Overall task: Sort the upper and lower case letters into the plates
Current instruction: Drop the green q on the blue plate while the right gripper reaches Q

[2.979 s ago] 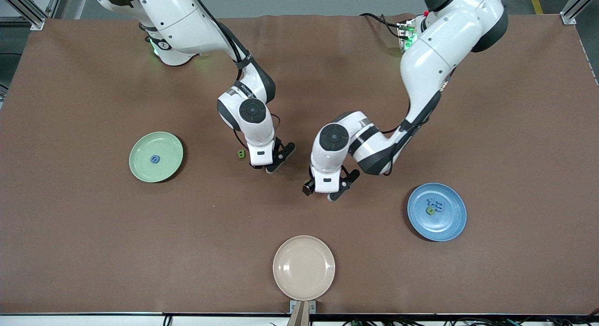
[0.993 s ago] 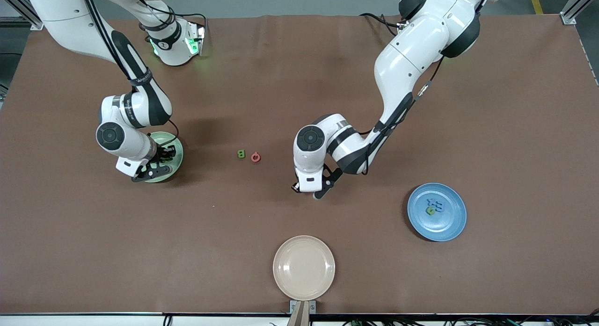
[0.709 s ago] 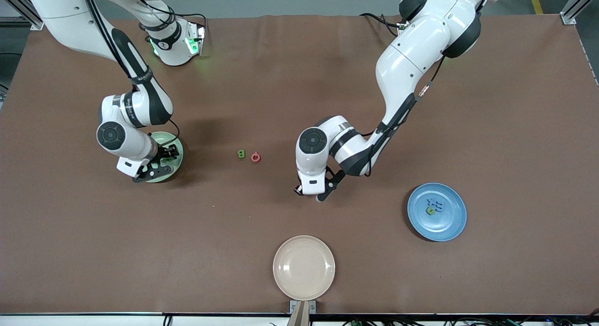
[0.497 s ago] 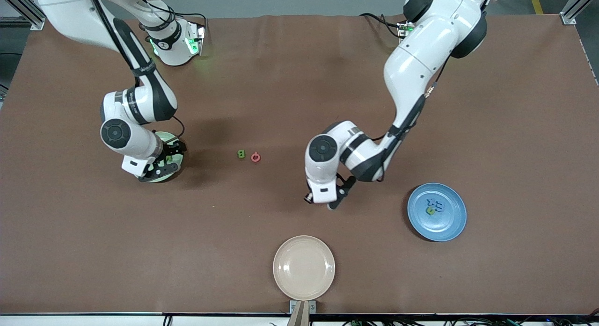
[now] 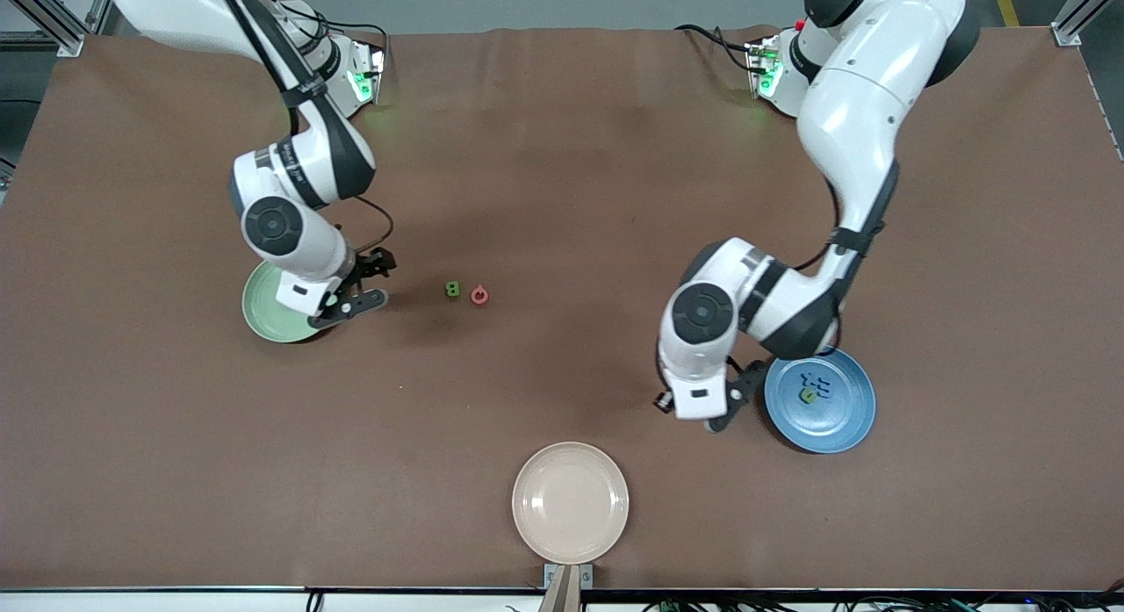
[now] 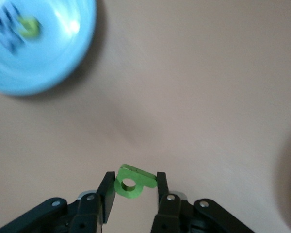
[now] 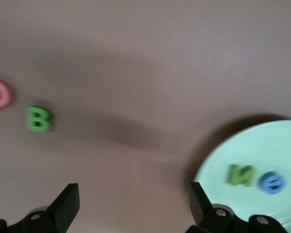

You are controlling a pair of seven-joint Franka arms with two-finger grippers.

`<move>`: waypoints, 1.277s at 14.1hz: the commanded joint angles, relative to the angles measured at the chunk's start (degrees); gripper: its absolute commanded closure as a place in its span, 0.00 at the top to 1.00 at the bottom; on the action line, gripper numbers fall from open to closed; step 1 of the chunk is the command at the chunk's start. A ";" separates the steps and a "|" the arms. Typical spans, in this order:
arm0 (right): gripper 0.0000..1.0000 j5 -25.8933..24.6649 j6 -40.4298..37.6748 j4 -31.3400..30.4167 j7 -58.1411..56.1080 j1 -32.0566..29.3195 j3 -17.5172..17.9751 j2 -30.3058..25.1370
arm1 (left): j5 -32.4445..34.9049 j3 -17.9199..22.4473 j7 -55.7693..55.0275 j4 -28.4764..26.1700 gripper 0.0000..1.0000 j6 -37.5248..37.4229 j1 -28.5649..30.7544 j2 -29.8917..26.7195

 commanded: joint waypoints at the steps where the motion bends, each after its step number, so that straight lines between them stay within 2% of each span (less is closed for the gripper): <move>1: 1.00 0.02 -0.21 0.71 13.08 1.86 4.13 -0.05 | 0.07 -0.13 7.08 -8.01 0.00 -0.22 5.61 -4.97; 4: 1.00 1.50 0.05 2.11 21.10 4.77 4.22 0.39 | 0.33 -0.13 13.32 -11.97 0.00 -0.13 10.71 -7.25; 6: 1.00 9.13 0.49 4.22 23.14 5.56 3.96 2.23 | 0.33 -0.13 15.79 -12.59 0.00 -0.04 13.09 -7.26; 7: 1.00 11.25 1.36 4.31 23.75 5.74 3.87 2.59 | 0.33 -0.13 16.15 -12.68 0.00 0.13 13.79 -7.09; 10: 0.99 10.92 4.34 4.23 30.25 7.66 3.87 3.55 | 0.33 -0.13 16.76 -12.86 0.05 2.32 16.08 -6.30; 12: 1.00 10.83 8.82 4.23 32.54 8.64 3.78 5.22 | 0.24 -0.13 16.68 -12.95 0.31 2.94 16.26 -5.68; 13: 1.00 10.66 10.40 4.40 33.51 8.99 3.78 6.53 | -0.19 -0.13 16.59 -12.86 0.52 2.94 16.17 -5.68; 14: 1.00 10.39 11.12 4.49 34.39 9.86 3.69 7.07 | -0.37 -0.13 15.98 -12.86 0.83 2.94 16.26 -5.77; 15: 1.00 10.30 11.30 5.01 35.44 10.57 3.35 7.68 | -0.37 -0.13 15.89 -12.86 0.99 2.86 16.17 -5.94; 18: 0.97 3.74 11.30 6.60 40.08 12.50 2.82 10.32 | -0.46 -1.17 16.15 -12.42 1.00 2.16 16.26 -6.73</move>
